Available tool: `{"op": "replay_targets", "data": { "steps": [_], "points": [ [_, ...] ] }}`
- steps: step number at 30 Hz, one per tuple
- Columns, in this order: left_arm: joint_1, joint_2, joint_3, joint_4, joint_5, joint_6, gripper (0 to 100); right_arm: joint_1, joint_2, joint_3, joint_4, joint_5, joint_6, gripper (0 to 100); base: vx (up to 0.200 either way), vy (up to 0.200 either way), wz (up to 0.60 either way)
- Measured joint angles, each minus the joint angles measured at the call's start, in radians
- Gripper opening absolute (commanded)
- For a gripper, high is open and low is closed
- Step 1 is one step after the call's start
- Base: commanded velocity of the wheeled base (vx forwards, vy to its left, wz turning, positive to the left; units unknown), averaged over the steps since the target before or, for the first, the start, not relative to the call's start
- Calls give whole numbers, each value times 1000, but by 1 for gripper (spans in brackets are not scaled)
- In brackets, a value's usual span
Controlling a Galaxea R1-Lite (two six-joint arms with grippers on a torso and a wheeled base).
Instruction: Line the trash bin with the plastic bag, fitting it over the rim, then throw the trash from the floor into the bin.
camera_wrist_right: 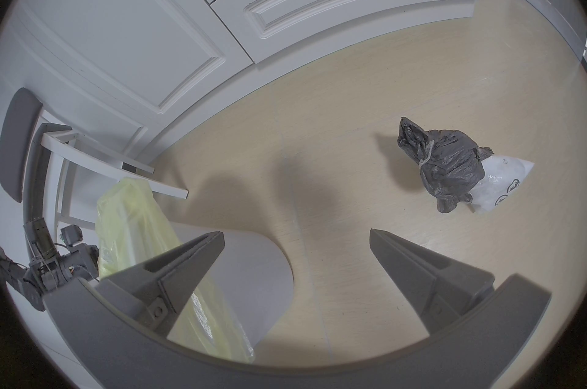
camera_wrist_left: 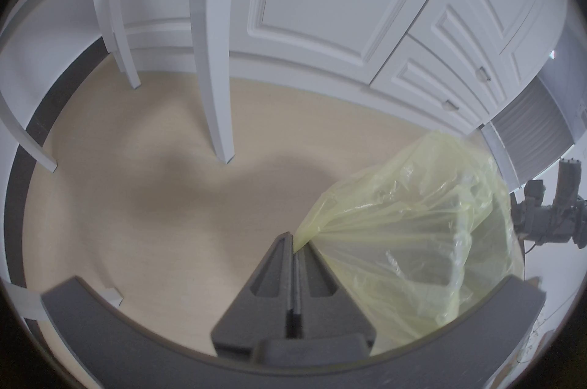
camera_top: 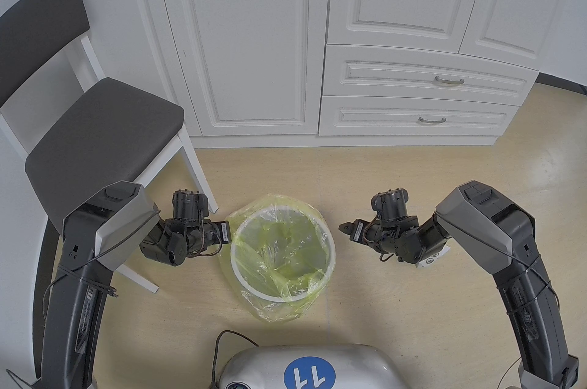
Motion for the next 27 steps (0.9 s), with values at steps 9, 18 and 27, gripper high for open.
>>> {"op": "replay_targets", "data": {
  "steps": [9, 18, 27],
  "points": [
    [-1, 8, 25, -76, -4, -14, 0, -4, 4, -5, -2, -1, -1, 100, 0, 0, 0],
    [-2, 20, 9, -130, -2, -62, 0, -4, 6, -9, -2, -1, -2, 100, 0, 0, 0],
    [-7, 26, 16, -132, -2, -64, 100, -5, 36, -39, -6, -22, -25, 100, 0, 0, 0]
  ]
}}
